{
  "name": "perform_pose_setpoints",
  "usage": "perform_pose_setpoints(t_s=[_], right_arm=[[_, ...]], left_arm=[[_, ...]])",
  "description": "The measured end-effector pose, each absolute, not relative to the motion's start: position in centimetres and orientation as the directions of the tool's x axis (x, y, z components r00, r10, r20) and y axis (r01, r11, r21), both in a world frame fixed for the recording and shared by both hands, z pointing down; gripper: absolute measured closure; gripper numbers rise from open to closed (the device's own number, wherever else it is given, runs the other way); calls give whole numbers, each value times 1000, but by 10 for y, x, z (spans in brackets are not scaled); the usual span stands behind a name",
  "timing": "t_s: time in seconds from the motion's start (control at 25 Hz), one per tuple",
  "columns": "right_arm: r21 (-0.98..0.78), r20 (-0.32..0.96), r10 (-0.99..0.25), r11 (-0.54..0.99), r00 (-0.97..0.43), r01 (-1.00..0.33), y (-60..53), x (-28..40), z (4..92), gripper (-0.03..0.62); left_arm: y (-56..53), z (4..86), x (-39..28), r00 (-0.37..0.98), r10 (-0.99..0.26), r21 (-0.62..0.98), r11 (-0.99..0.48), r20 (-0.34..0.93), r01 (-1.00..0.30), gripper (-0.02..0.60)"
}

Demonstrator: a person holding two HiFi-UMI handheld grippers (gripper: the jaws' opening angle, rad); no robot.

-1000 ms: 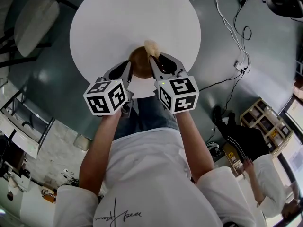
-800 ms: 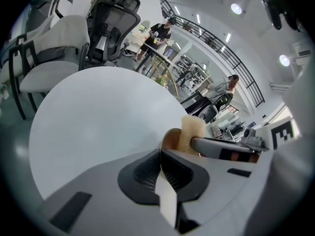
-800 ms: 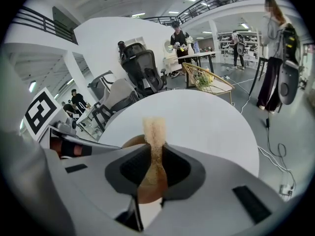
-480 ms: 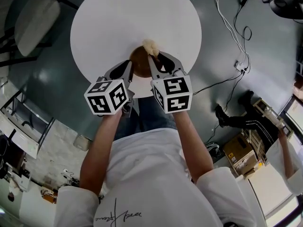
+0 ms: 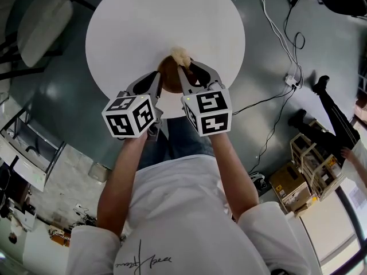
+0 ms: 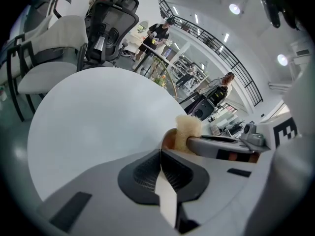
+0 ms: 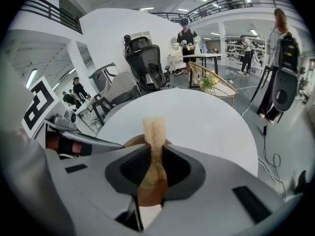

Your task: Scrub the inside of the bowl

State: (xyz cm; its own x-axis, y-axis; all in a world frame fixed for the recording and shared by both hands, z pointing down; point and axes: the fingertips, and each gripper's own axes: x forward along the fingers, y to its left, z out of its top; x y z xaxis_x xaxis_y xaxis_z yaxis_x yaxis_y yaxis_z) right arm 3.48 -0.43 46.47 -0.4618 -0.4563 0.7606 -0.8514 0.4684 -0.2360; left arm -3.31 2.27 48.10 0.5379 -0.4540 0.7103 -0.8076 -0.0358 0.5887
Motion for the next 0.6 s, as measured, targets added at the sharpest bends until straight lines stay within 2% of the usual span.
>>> perform_pose_setpoints(t_s=[0.6], right_arm=[[-244, 753, -437, 508, -492, -826, 1, 21, 463, 508]], left_arm=[[26, 482, -32, 538, -454, 586, -43, 710, -809, 569]])
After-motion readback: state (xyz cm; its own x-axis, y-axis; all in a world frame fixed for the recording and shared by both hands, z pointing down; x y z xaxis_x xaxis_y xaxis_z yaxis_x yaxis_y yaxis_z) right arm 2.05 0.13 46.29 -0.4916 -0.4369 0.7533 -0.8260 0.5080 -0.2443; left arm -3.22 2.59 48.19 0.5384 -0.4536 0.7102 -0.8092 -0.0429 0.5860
